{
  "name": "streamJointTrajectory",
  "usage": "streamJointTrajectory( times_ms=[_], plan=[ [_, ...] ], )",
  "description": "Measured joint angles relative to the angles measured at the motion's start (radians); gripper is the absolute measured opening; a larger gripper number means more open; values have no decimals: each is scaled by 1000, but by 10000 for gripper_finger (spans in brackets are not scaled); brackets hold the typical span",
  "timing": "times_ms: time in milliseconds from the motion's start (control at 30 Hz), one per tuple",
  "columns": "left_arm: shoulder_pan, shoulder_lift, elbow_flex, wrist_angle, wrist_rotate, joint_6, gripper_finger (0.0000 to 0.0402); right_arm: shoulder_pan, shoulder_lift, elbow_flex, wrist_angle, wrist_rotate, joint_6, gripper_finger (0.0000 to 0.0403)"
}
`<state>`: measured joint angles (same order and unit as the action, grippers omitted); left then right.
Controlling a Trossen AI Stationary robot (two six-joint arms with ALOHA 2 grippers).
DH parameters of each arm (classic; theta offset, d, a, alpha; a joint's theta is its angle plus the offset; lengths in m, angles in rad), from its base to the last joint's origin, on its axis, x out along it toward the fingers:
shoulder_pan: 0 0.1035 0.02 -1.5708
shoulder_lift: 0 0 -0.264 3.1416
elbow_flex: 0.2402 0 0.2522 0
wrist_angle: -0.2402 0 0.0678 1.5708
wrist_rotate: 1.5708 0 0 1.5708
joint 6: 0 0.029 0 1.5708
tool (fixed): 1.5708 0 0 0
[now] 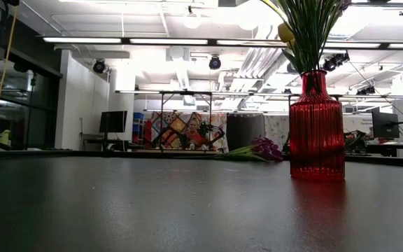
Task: Sort flowers into vase by color
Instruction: Put the pink tulip into the yellow flower vase
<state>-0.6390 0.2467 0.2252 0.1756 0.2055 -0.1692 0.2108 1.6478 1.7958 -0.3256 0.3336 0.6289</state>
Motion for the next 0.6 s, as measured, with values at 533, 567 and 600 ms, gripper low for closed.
streamJointTrajectory(
  times_ms=[533, 567, 600],
  plan=[
    [-19, 104, 0, 0, -3, -65, 15, 0, 0, 0, 0, 0, -4, 275],
    [-18, 105, 0, 0, -6, -65, 19, 0, 0, 0, 0, 0, -4, 275],
    [-18, 105, 0, 0, -6, -67, 23, 0, 0, 0, 0, 0, -4, 275]
  ],
)
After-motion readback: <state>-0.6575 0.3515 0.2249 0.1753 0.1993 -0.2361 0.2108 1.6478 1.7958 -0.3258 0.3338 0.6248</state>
